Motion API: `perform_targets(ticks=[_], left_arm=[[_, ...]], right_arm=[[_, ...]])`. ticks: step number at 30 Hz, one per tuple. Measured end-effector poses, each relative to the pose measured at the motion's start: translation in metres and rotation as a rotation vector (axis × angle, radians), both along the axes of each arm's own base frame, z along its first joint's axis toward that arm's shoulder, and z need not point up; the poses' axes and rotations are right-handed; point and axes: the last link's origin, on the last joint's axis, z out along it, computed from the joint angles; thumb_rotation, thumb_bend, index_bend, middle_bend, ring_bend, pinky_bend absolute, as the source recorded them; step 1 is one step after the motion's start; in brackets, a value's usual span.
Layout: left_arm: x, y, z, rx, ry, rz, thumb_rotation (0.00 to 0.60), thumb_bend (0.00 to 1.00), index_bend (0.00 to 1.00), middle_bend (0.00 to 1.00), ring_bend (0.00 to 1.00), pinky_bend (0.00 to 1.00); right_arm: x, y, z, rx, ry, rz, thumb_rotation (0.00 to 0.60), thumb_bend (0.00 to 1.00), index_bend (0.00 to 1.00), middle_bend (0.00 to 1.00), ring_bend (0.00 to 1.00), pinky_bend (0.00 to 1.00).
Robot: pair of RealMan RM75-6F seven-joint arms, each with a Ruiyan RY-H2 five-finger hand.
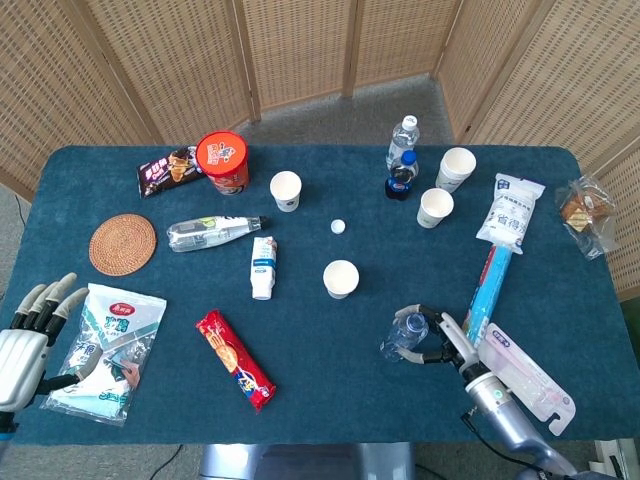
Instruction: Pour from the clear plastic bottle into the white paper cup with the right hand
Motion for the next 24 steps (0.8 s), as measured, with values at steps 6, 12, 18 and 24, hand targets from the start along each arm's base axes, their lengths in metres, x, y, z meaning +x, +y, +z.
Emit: perform_targets(ticks=[6, 12, 18, 24], left_arm=[[-0.001, 0.001, 0.0, 0.004, 0.0, 0.003, 0.376, 0.38, 0.09, 0.03, 0.0, 0.0], [-0.001, 0.002, -0.001, 0.007, 0.002, 0.001, 0.372, 0.38, 0.09, 0.03, 0.0, 0.0], [0.002, 0.003, 0.001, 0.013, 0.007, -0.011, 0.378, 0.38, 0.09, 0.03, 0.0, 0.0], [0.007, 0.003, 0.005, 0.034, 0.005, -0.04, 0.375, 0.38, 0.09, 0.04, 0.0, 0.0]], right_arm=[[0.003, 0.0, -0.001, -0.01, -0.002, 0.001, 0.6, 0.26, 0.51, 0.58, 0.41, 0.54], [0.005, 0.0, 0.0, -0.019, 0.004, 0.006, 0.6, 0.26, 0.53, 0.62, 0.45, 0.57], [0.005, -0.004, 0.006, -0.037, 0.04, 0.019, 0.6, 0.26, 0.53, 0.62, 0.45, 0.57], [0.006, -0.015, 0.024, -0.079, 0.132, 0.056, 0.6, 0.26, 0.53, 0.62, 0.45, 0.57]])
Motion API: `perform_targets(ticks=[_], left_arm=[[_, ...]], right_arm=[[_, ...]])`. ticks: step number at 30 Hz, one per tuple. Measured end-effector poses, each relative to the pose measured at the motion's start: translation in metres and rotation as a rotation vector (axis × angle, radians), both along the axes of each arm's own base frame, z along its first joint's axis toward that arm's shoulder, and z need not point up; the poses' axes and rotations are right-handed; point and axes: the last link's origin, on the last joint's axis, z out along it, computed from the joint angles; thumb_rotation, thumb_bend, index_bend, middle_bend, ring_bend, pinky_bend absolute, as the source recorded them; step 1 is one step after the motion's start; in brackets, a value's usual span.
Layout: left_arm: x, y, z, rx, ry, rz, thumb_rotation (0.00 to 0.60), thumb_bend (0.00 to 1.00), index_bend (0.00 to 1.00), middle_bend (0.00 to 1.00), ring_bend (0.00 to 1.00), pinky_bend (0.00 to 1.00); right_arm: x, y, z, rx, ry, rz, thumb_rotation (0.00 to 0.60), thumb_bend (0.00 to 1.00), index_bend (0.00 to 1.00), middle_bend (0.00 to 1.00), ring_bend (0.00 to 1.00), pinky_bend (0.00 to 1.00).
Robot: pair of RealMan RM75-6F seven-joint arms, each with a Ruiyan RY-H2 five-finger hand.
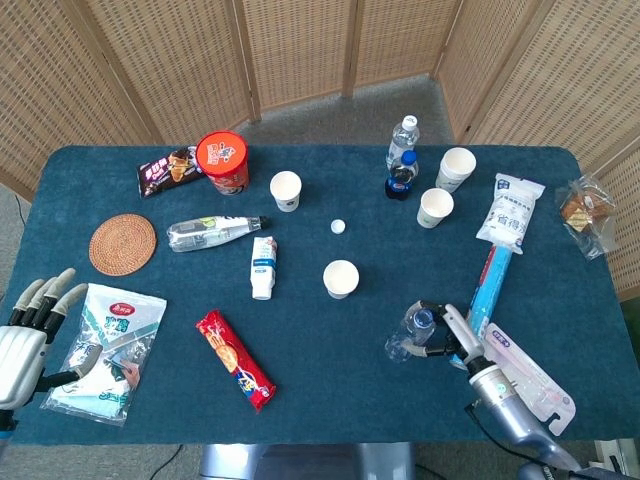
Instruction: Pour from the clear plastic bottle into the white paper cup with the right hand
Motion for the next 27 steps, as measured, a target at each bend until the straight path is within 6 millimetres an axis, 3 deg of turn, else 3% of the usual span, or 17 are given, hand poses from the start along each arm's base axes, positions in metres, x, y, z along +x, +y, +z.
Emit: perform_targets(ticks=[12, 17, 27], left_arm=[[0.004, -0.004, -0.002, -0.022, -0.031, -0.033, 0.377, 0.38, 0.09, 0.04, 0.0, 0.0], [0.004, -0.005, -0.003, -0.025, -0.039, -0.041, 0.374, 0.38, 0.09, 0.04, 0.0, 0.0], [0.005, -0.009, -0.003, -0.046, -0.085, -0.078, 0.377, 0.38, 0.09, 0.04, 0.0, 0.0]], right_arm=[[0.013, -0.029, 0.045, -0.101, 0.186, 0.044, 0.6, 0.26, 0.53, 0.62, 0.48, 0.57], [0.023, -0.038, 0.052, -0.119, 0.273, 0.068, 0.6, 0.26, 0.53, 0.61, 0.48, 0.57], [0.06, -0.056, 0.049, -0.099, 0.415, 0.142, 0.6, 0.26, 0.52, 0.61, 0.48, 0.57]])
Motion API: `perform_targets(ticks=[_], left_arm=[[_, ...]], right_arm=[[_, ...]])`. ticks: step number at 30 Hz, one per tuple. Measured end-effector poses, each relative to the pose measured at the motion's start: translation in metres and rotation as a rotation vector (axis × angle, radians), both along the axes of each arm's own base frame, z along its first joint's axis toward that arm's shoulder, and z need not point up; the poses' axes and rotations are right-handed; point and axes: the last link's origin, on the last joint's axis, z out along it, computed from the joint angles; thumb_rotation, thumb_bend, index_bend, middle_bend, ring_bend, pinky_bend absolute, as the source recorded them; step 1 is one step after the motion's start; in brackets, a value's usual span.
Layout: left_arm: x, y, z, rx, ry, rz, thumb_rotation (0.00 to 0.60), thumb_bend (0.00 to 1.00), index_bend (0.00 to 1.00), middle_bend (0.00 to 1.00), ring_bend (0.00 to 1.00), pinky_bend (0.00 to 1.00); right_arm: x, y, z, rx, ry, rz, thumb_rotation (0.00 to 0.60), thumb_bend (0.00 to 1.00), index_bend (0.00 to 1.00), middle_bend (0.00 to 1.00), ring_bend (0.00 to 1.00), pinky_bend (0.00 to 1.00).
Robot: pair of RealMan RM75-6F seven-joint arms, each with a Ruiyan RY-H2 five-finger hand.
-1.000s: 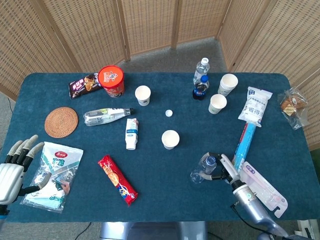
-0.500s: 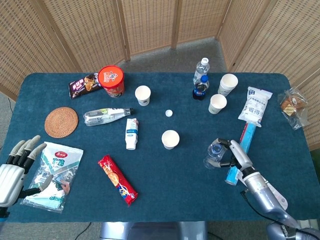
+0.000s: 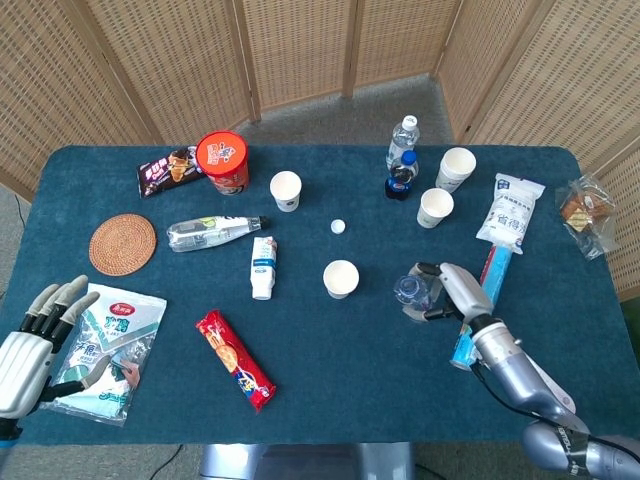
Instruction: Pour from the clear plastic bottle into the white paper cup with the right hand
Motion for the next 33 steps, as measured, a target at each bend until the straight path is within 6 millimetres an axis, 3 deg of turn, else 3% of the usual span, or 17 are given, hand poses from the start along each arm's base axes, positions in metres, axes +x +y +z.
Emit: perform_targets(ticks=[18, 33], left_arm=[[-0.008, -0.007, 0.003, 0.0, -0.027, 0.004, 0.376, 0.38, 0.09, 0.04, 0.0, 0.0], [-0.017, -0.01, 0.007, 0.001, -0.033, 0.026, 0.377, 0.38, 0.09, 0.04, 0.0, 0.0]], right_arm=[[0.053, -0.034, -0.018, -0.035, 0.187, 0.032, 0.6, 0.26, 0.52, 0.61, 0.48, 0.57], [0.069, -0.061, -0.027, -0.176, 0.43, 0.08, 0.6, 0.26, 0.52, 0.61, 0.48, 0.57]])
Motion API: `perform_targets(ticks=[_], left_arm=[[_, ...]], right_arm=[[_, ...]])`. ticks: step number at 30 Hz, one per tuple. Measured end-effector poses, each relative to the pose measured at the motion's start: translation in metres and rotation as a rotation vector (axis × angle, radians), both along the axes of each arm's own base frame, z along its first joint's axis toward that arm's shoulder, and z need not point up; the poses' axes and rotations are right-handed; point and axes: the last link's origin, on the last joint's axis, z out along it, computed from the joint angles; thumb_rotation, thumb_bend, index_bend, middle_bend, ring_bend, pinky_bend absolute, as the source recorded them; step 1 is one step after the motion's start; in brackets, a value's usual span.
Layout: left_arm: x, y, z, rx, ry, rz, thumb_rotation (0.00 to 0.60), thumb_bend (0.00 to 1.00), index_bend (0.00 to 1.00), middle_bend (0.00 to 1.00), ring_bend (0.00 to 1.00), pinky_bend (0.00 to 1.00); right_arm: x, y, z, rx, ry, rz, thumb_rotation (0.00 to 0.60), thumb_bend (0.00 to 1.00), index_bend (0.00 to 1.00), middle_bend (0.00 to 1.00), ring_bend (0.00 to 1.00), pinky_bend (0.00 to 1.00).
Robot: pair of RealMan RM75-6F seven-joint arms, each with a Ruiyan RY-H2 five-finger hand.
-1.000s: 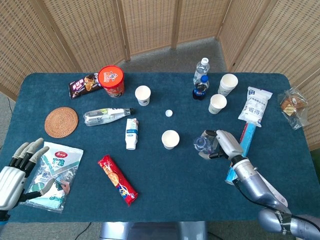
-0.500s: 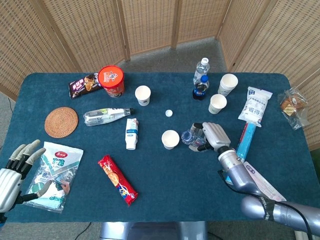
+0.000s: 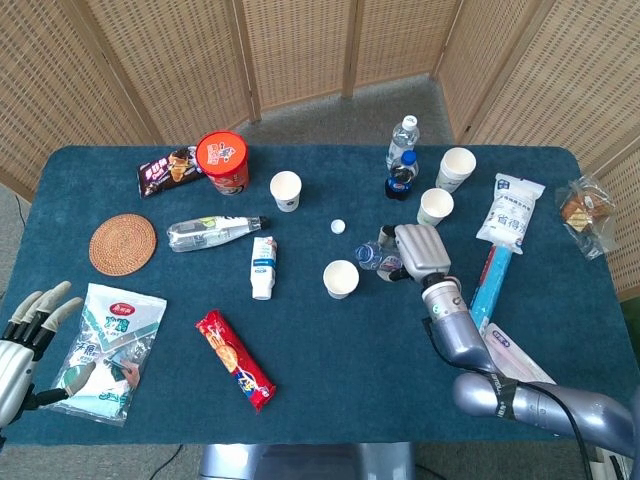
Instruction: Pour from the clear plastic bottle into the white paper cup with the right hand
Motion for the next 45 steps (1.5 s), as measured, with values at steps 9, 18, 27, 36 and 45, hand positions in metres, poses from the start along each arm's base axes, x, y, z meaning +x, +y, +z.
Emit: perform_targets(ticks=[9, 18, 27, 36, 45], left_arm=[[-0.002, 0.001, 0.0, -0.013, -0.006, -0.01, 0.375, 0.38, 0.09, 0.04, 0.0, 0.0], [-0.008, -0.002, 0.002, -0.019, -0.021, -0.012, 0.377, 0.38, 0.09, 0.04, 0.0, 0.0], [-0.016, -0.007, 0.004, -0.023, -0.025, -0.012, 0.375, 0.38, 0.09, 0.04, 0.0, 0.0], [-0.024, -0.011, 0.007, -0.018, -0.036, 0.002, 0.375, 0.38, 0.09, 0.04, 0.0, 0.0], [-0.028, -0.011, 0.007, -0.018, -0.039, 0.006, 0.376, 0.38, 0.09, 0.04, 0.0, 0.0]], right_arm=[[0.005, 0.002, -0.009, -0.067, 0.134, 0.053, 0.6, 0.26, 0.52, 0.61, 0.48, 0.57], [0.008, 0.01, -0.022, -0.093, 0.211, 0.078, 0.6, 0.25, 0.52, 0.61, 0.48, 0.57], [0.014, 0.016, -0.035, -0.14, 0.324, 0.115, 0.6, 0.24, 0.52, 0.61, 0.48, 0.57], [0.02, 0.018, -0.047, -0.168, 0.417, 0.143, 0.6, 0.23, 0.52, 0.61, 0.48, 0.57], [0.021, 0.013, -0.053, -0.201, 0.521, 0.168, 0.6, 0.23, 0.52, 0.61, 0.48, 0.57]])
